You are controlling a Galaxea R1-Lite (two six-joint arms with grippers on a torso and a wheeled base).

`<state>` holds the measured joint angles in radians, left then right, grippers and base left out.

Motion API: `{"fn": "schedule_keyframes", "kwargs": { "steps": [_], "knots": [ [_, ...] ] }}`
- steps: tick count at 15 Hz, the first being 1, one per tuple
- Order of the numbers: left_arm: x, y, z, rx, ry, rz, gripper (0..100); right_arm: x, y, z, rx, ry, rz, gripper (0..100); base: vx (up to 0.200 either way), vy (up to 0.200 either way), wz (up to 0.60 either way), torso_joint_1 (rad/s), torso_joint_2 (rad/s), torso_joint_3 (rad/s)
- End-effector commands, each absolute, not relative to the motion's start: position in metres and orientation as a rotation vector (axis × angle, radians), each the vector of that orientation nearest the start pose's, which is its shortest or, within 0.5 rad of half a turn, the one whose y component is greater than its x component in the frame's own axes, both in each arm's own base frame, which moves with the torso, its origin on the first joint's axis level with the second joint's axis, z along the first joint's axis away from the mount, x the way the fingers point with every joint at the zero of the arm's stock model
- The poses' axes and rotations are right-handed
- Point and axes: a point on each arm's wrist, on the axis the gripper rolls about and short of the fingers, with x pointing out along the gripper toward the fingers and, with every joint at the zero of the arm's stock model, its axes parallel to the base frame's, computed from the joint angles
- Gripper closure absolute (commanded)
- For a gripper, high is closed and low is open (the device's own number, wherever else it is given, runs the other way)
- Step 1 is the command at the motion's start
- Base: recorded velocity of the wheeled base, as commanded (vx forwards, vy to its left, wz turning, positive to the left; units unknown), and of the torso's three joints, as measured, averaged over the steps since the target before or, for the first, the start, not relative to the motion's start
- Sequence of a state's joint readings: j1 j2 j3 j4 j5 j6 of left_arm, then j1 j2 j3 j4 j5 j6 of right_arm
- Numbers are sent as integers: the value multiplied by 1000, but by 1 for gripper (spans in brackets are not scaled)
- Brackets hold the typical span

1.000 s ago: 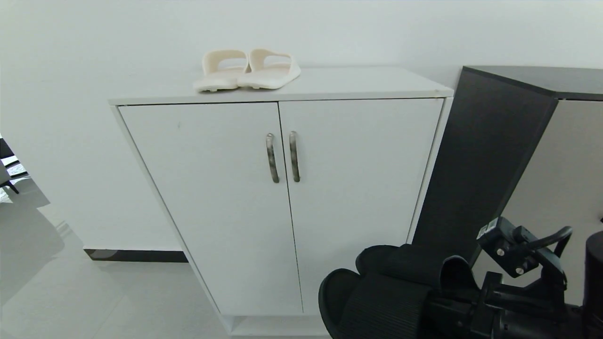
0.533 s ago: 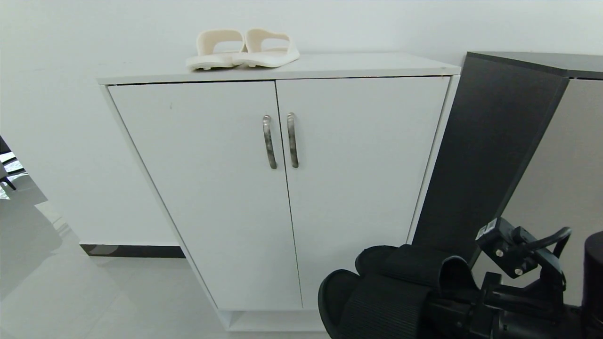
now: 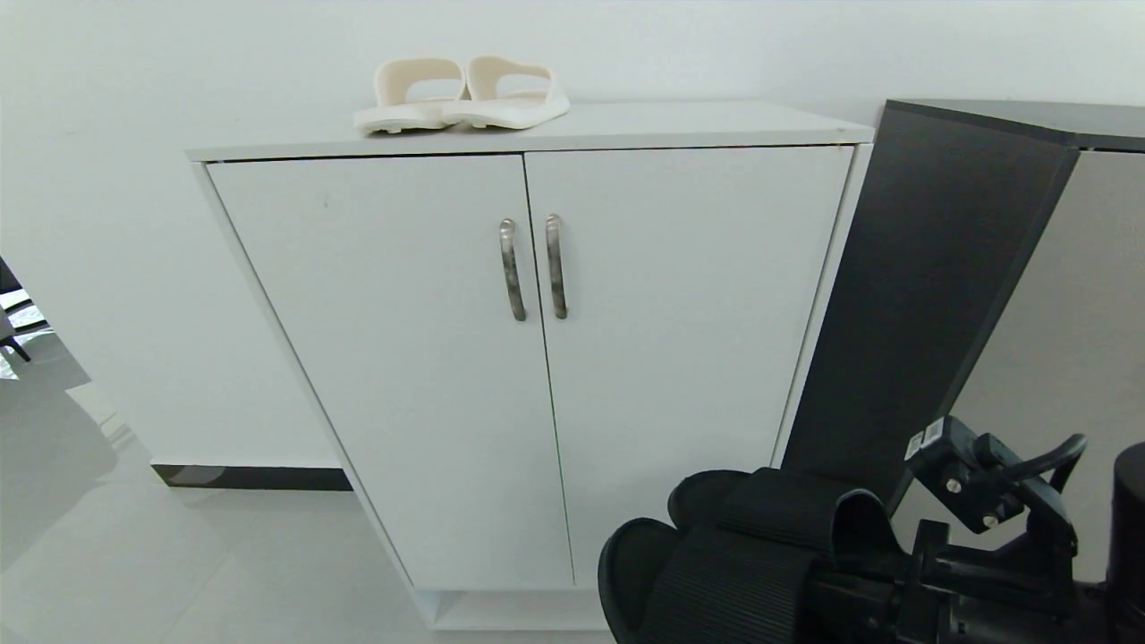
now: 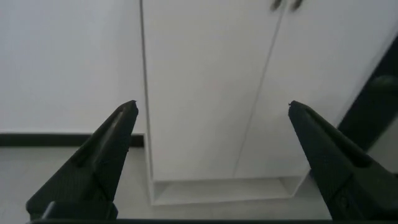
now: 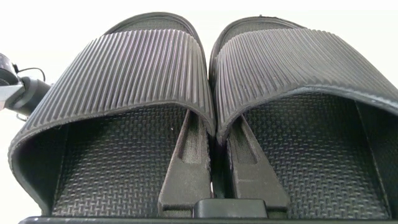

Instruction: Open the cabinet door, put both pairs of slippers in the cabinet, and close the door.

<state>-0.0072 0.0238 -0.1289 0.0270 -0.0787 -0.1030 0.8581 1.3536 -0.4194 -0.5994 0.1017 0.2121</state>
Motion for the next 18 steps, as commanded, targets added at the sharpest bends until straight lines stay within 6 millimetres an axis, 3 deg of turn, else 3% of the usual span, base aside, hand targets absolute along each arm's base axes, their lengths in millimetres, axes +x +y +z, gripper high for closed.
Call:
{"fn": "schedule_keyframes", "kwargs": {
  "steps": [1,4,6,8,10,13,15,18],
  "knots": [
    [-28,-3,149,-147,-21,-217,0,127,150,163,64,424,911,100,0,0,-600,2,7,2],
    [-4,-9,168,-154,102,-491,0,126,149,164,69,418,910,100,0,0,-200,1,-1,2],
    [21,-14,197,-155,105,-642,0,126,150,162,65,423,912,100,0,0,0,0,0,0],
    [41,-16,216,-158,116,-676,0,126,149,162,64,425,912,100,0,0,0,0,0,0],
    [75,-20,241,-164,128,-688,0,127,150,161,62,430,911,100,0,0,0,0,0,0],
    [94,-50,272,-230,171,-919,0,128,152,157,60,439,914,100,0,0,0,0,0,0],
    [109,-73,285,-270,204,-897,0,127,151,156,55,442,914,100,0,0,0,0,0,0],
    [146,-106,286,-249,264,-765,0,128,151,157,58,434,915,100,0,0,0,0,0,0]
  ]
}}
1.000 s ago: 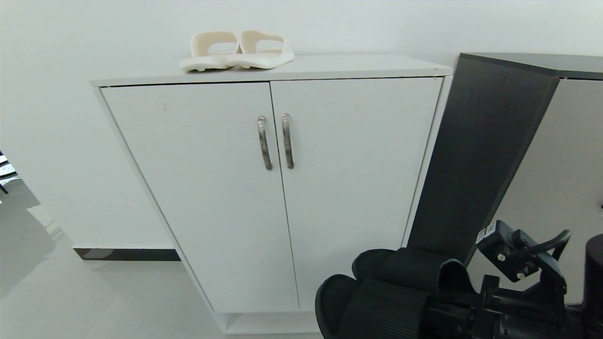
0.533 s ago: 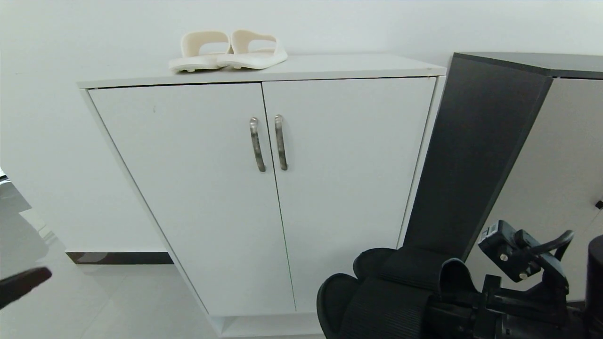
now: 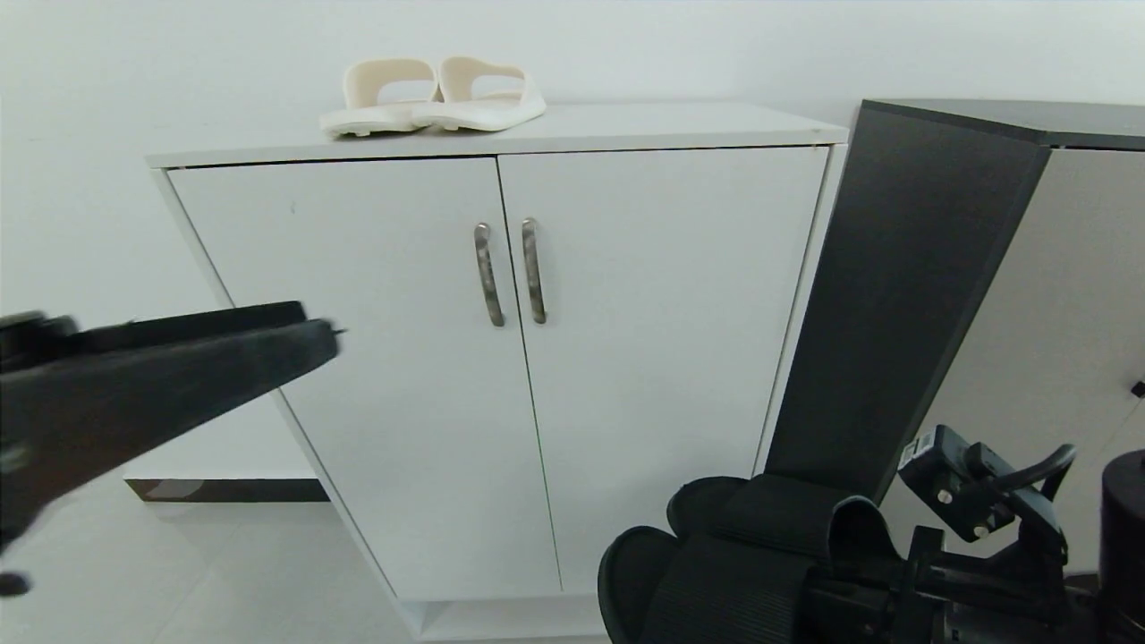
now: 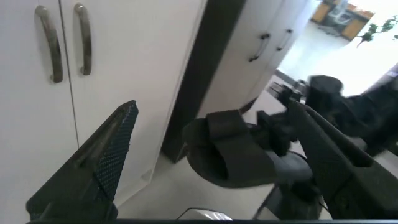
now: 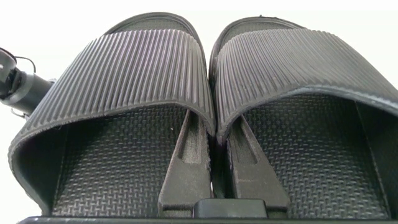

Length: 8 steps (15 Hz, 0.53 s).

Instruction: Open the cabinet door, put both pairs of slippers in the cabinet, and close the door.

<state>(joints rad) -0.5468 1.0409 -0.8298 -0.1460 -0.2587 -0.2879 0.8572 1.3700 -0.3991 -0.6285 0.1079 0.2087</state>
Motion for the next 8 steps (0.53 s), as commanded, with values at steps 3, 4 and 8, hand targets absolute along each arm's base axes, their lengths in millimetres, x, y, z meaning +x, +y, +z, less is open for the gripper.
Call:
{"fn": "schedule_keyframes", "kwargs": {
  "steps": [3,4,8],
  "knots": [
    [168,-121,290,-247,284,-755,0,126,149,154,55,443,914,100,0,0,0,0,0,0],
    [170,-123,292,-250,280,-763,0,126,149,153,53,448,913,100,0,0,0,0,0,0],
    [175,-120,304,-276,302,-940,0,124,147,156,49,424,916,100,0,0,0,0,0,0]
  ]
}}
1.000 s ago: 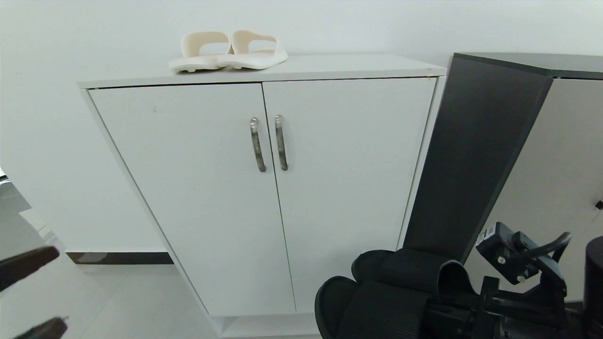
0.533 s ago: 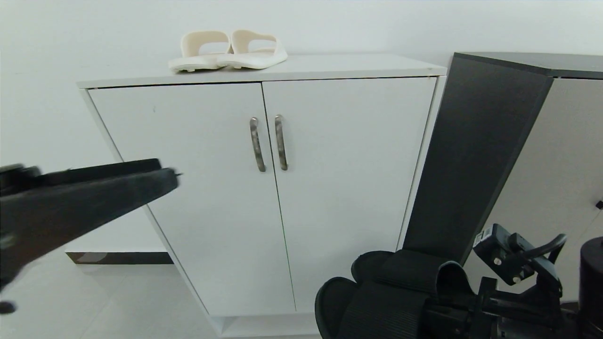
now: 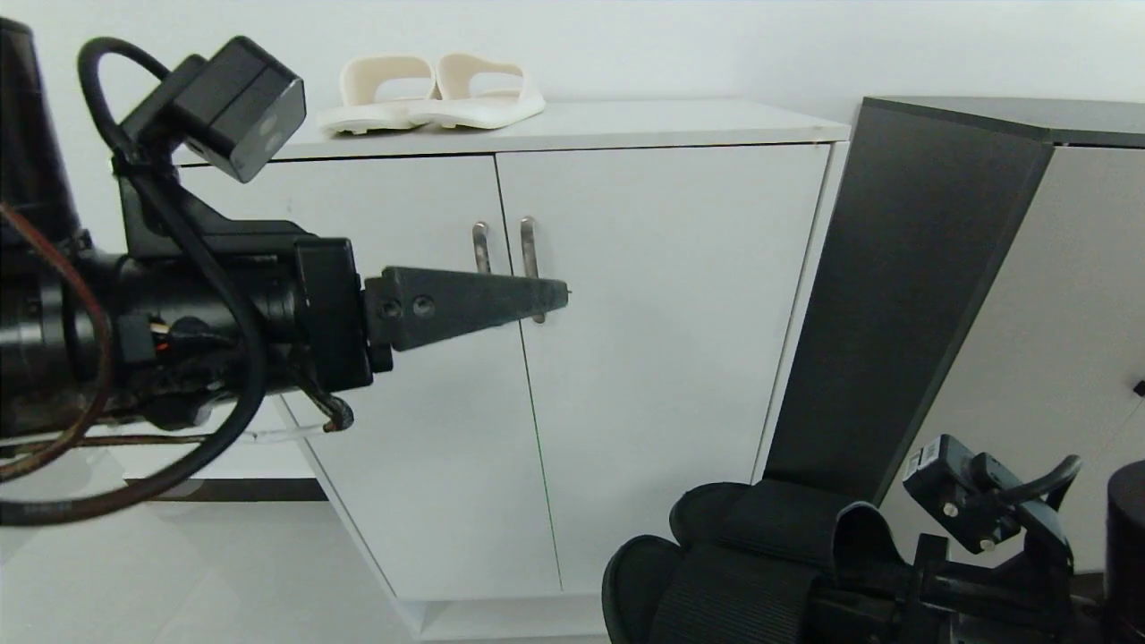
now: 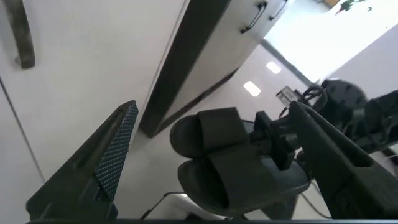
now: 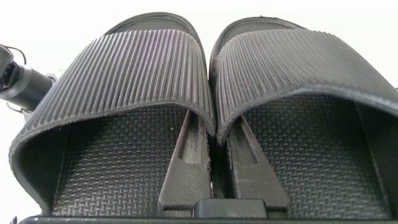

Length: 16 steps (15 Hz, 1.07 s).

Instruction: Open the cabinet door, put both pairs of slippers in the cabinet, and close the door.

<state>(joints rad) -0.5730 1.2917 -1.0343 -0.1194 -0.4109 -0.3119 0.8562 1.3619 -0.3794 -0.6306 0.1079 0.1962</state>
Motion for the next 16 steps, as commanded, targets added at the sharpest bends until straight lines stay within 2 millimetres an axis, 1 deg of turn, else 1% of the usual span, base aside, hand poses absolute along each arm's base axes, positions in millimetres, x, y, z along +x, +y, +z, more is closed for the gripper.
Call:
{"fn": "schedule_keyframes", "kwargs": {
  "steps": [1,3,4,5,6,8,10,11,12,14,16],
  "knots": [
    [185,-118,308,-300,313,-986,0,124,147,157,48,422,916,100,0,0,0,0,0,0],
    [213,-121,307,-299,310,-932,0,124,146,157,49,419,917,100,0,0,0,0,0,0],
    [223,-122,307,-302,301,-907,0,123,146,158,51,415,917,100,0,0,0,0,0,0],
    [227,-123,306,-302,302,-903,0,123,145,158,52,413,918,100,0,0,0,0,0,0],
    [236,-123,301,-304,316,-881,0,123,146,158,49,412,918,100,0,0,0,0,0,0],
    [244,-121,297,-307,330,-858,0,123,146,158,40,409,920,100,0,0,0,0,0,0],
    [246,-121,295,-306,332,-855,0,123,146,159,40,405,921,100,0,0,0,0,0,0],
    [248,-122,294,-297,321,-854,0,123,145,159,40,404,921,100,0,0,0,0,0,0],
    [255,-124,293,-280,285,-857,0,123,145,159,35,401,922,100,0,0,0,0,0,0],
    [260,-126,290,-278,280,-836,0,122,144,159,36,398,923,100,0,0,0,0,0,0],
    [261,-126,287,-274,286,-815,0,122,144,159,36,398,923,100,0,0,0,0,0,0]
  ]
}}
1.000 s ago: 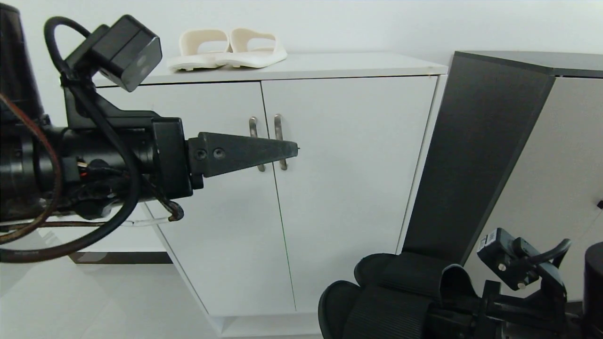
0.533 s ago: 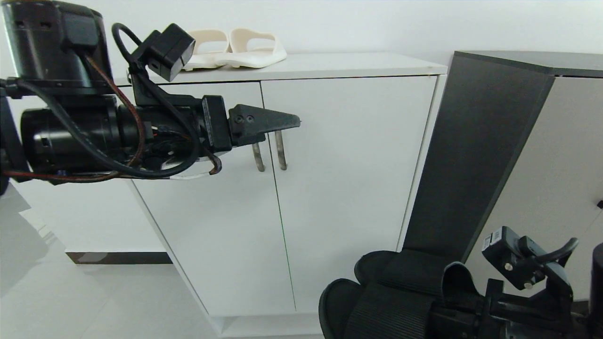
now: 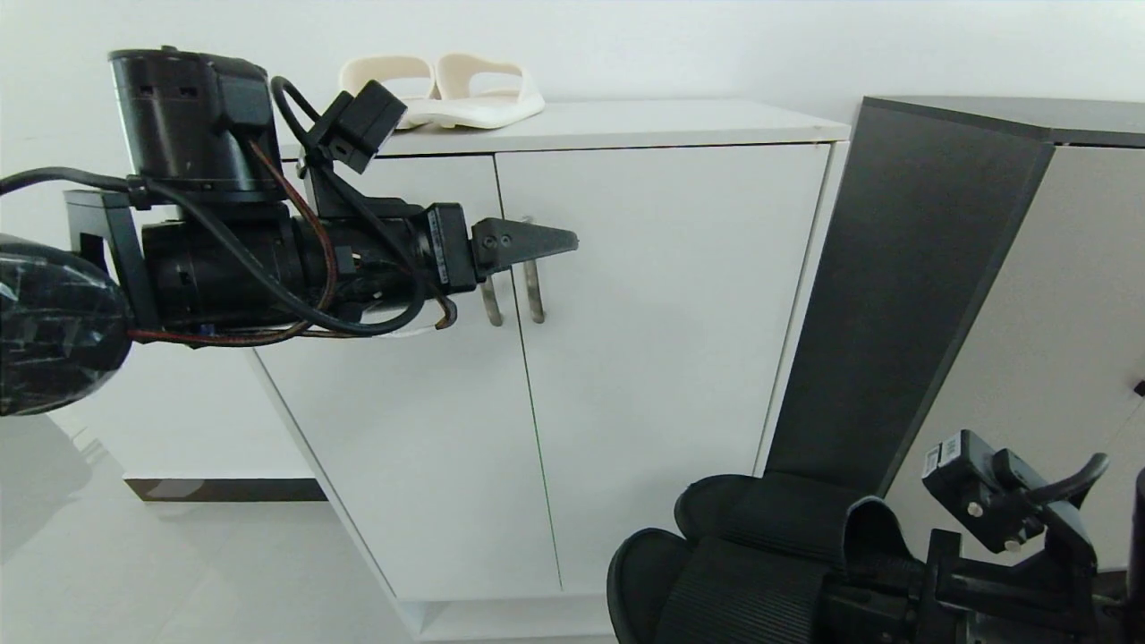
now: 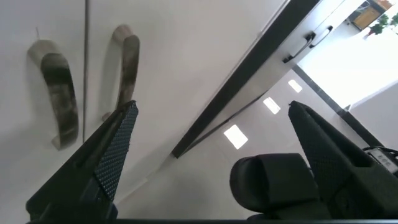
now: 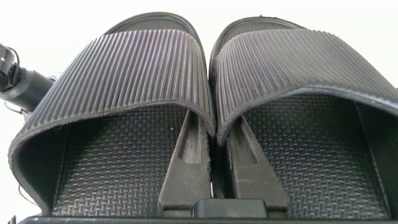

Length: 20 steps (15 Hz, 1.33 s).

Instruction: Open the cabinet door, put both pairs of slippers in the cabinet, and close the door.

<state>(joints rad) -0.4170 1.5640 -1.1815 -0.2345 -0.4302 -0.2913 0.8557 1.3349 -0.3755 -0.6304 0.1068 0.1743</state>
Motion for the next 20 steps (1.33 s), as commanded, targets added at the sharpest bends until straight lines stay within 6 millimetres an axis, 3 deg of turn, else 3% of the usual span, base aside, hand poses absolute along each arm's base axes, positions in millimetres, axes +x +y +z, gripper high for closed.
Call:
{"fn": "schedule_keyframes", "kwargs": {
  "steps": [1,11,20],
  "knots": [
    [262,-124,285,-275,288,-807,0,121,143,161,33,388,925,100,0,0,0,0,0,0],
    [286,-125,278,-273,261,-744,0,118,139,164,32,364,929,100,0,0,0,0,0,0],
    [291,-138,277,-270,266,-775,0,114,136,166,26,346,944,100,0,0,0,0,0,0]
  ]
}}
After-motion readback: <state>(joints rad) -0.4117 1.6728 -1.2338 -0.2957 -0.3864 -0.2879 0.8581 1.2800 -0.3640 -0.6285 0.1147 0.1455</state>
